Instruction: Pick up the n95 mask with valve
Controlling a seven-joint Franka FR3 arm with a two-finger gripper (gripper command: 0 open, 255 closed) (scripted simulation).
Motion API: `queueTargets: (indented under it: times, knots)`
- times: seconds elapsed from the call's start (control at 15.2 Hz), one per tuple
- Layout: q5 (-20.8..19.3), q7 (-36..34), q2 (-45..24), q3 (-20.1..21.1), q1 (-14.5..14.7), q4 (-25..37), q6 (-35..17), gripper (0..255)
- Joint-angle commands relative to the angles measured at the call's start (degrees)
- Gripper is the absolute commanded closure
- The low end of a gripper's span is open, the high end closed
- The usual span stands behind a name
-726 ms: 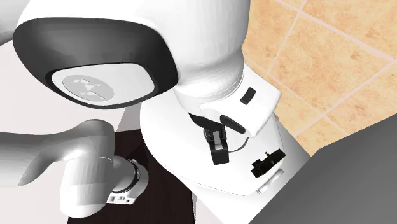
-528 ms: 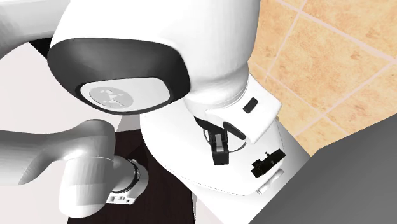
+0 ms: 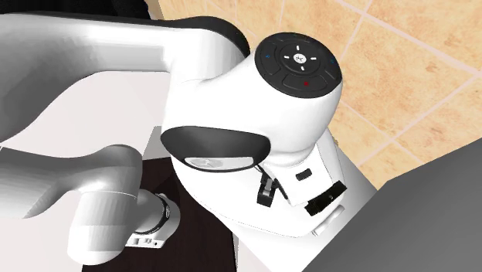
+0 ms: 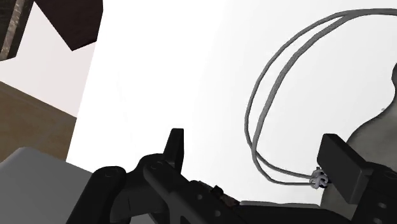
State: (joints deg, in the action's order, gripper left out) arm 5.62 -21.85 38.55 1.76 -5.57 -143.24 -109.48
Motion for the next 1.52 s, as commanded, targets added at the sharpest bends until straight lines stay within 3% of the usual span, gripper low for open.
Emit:
queueTargets:
  times: [0.0, 0.46, 0.53, 1.12, 1.45]
  knots:
    - [0.3, -1.0, -1.0, 0.4, -0.1, -1.4, -1.4, 0]
    - [0.6, -0.7, -1.7, 0.5, 0.0, -5.2, -5.9, 0]
    - [0.6, -0.6, -1.9, 0.5, -0.1, -5.2, -6.0, 255]
    - [0.6, -0.7, -1.7, 0.5, 0.0, -5.2, -5.9, 255]
    - [0.4, -1.0, -1.1, 0.4, -0.1, -1.8, -1.8, 255]
